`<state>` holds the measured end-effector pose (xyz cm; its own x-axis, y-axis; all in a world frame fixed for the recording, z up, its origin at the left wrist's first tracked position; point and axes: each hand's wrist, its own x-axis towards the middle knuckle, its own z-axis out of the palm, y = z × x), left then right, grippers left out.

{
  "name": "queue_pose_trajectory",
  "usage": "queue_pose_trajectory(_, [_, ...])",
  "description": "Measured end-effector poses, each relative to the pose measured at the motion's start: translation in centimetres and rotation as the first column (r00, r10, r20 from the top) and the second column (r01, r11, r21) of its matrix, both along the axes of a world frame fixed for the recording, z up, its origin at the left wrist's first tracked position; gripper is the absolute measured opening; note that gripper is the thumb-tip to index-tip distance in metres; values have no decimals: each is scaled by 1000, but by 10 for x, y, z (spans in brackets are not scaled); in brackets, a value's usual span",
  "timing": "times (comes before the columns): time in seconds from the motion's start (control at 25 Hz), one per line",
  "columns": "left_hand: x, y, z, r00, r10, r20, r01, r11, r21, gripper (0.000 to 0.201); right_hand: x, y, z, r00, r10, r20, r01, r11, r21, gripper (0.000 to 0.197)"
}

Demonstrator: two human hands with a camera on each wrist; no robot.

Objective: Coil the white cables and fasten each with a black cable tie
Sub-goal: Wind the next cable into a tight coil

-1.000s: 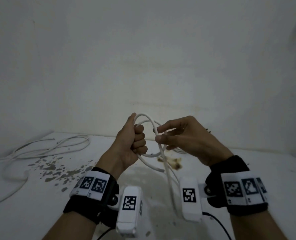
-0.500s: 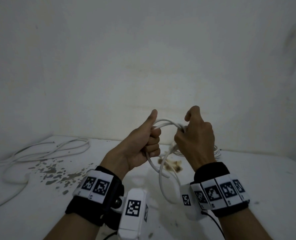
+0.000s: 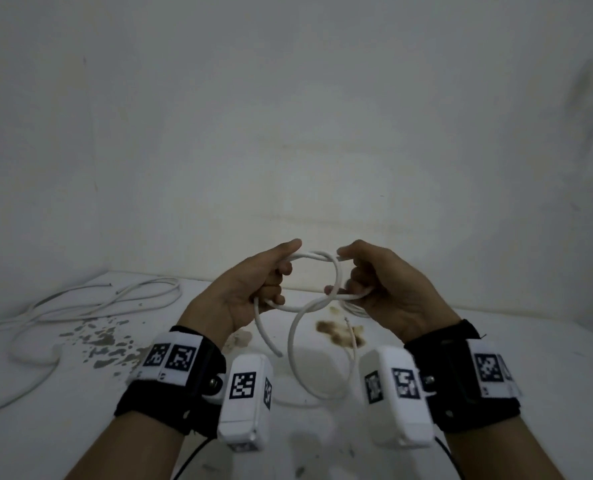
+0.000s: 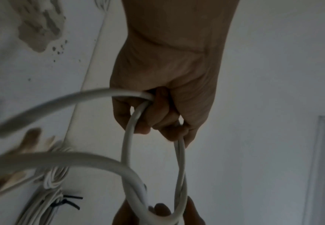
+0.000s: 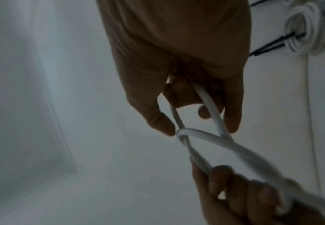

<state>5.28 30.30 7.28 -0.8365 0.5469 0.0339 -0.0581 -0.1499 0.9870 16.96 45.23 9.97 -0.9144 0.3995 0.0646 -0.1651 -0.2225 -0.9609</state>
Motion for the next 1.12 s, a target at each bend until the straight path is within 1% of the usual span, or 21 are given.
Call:
queue_pose_trajectory(0.08, [-6,-7,-1,979,118,-164,-137,985,-109,45,10,4,6,995,61,79,-74,982,175,34])
queue_pose_trajectory(0.12, [-9,-11,-4,951,175,-257,-221,962,-161,47,16,8,9,987,-4,162,-75,875,478,29])
queue_pose_trajectory(0.2, [-12,-17,-8,886,238,-398,-343,914,-217,53,22,14,12,955,-265,135,-37,344,938,24])
queue_pose_trajectory(0.24, [-13,-19,-10,874,256,-413,-367,905,-215,54,23,13,12,937,-347,31,40,196,980,26])
queue_pose_trajectory(0.28, [-14,-20,-10,879,274,-390,-371,906,-202,54,23,14,10,937,-345,-49,119,184,976,31])
queue_pose_trajectory(0.32, [-17,-21,-10,895,293,-335,-365,915,-173,52,21,14,8,952,-294,-89,181,303,936,39])
queue_pose_trajectory(0.36, [-20,-22,-9,914,311,-259,-353,926,-133,51,16,14,6,974,-197,-110,202,553,808,42])
queue_pose_trajectory(0.4, [-22,-24,-8,931,318,-178,-337,937,-88,49,13,11,4,992,-48,-119,108,808,579,39])
queue_pose_trajectory(0.44, [-24,-28,-7,943,314,-113,-321,946,-50,48,12,6,4,987,93,-130,-46,943,329,35])
queue_pose_trajectory(0.52, [-30,-36,-6,949,310,-66,-311,951,-7,47,14,4,7,978,175,-114,-158,977,146,34])
queue_pose_trajectory(0.56, [-32,-39,-7,941,330,-77,-332,943,-10,47,15,6,7,990,124,-63,-104,961,255,37])
queue_pose_trajectory(0.6, [-35,-43,-9,927,360,-107,-365,930,-34,49,15,10,6,1000,13,-9,-7,868,497,41])
queue_pose_trajectory(0.64, [-36,-45,-11,912,385,-143,-398,914,-76,51,17,11,5,990,-134,35,62,650,758,45])
queue_pose_trajectory(0.68, [-37,-45,-13,899,400,-178,-423,898,-121,53,18,12,4,956,-293,24,103,412,905,49])
queue_pose_trajectory(0.72, [-37,-45,-15,888,409,-209,-443,883,-154,53,18,12,4,912,-411,-16,133,258,957,53])
queue_pose_trajectory(0.84, [-35,-43,-14,870,423,-253,-470,866,-171,53,15,13,4,855,-509,-102,226,187,956,63])
queue_pose_trajectory(0.92, [-36,-46,-11,852,439,-284,-493,855,-158,53,16,21,4,899,-437,-33,185,309,933,62])
queue_pose_trajectory(1.0, [-42,-52,-11,840,467,-275,-513,848,-128,52,18,26,7,987,-155,43,80,703,706,49])
queue_pose_trajectory(1.04, [-45,-54,-13,852,465,-242,-501,858,-114,51,19,27,10,1000,1,15,-8,896,445,42])
queue_pose_trajectory(1.08, [-46,-56,-15,867,454,-207,-479,872,-95,50,22,28,13,996,85,-17,-78,964,256,37])
queue_pose_trajectory(1.12, [-46,-57,-16,876,446,-183,-465,881,-83,50,26,29,15,994,106,-25,-98,969,228,36])
